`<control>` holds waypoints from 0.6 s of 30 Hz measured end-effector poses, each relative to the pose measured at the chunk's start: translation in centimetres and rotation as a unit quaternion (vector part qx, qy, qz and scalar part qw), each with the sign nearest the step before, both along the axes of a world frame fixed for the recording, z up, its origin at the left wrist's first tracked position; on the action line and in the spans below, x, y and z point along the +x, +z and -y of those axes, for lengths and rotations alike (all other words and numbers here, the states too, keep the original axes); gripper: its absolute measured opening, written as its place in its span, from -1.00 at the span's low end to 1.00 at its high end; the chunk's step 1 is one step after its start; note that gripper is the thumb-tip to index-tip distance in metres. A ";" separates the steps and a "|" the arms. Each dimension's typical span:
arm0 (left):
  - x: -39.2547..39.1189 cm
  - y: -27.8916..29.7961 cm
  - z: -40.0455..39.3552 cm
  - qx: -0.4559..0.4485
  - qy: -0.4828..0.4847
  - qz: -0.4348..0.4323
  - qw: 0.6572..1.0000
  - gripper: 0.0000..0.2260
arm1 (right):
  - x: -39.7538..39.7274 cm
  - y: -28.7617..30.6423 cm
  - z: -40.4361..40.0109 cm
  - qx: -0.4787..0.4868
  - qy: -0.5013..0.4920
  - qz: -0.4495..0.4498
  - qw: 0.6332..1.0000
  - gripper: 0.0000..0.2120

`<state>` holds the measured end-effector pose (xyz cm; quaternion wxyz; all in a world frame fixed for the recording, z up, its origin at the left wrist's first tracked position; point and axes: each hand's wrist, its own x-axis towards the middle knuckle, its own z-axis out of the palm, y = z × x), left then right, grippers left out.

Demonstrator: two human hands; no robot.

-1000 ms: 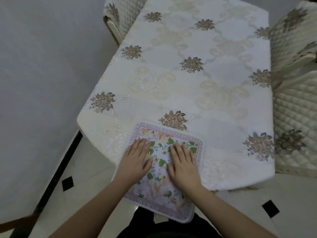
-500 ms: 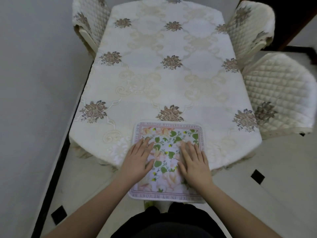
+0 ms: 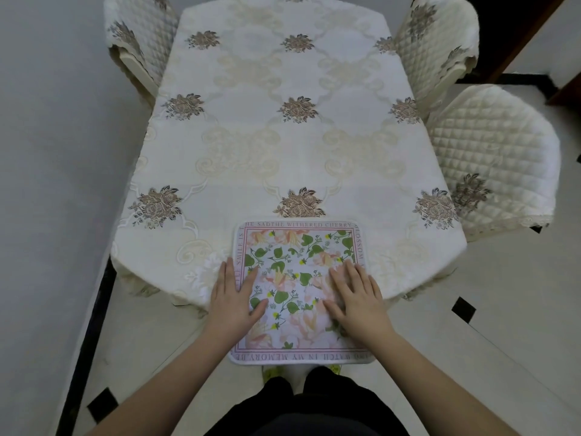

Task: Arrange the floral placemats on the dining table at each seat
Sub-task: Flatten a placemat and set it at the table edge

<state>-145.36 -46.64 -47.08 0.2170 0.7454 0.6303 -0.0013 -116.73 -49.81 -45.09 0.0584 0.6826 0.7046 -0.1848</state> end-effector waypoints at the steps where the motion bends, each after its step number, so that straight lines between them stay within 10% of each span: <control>1: 0.0 0.2 0.0 -0.022 0.011 -0.001 1.000 -0.21 | 0.1 0.2 -0.1 -0.001 0.001 -0.003 1.000 -0.24; 18: 0.6 3.1 1.2 -0.026 0.090 0.166 0.982 -0.39 | 0.6 0.7 0.7 0.009 -0.125 -0.072 0.990 -0.09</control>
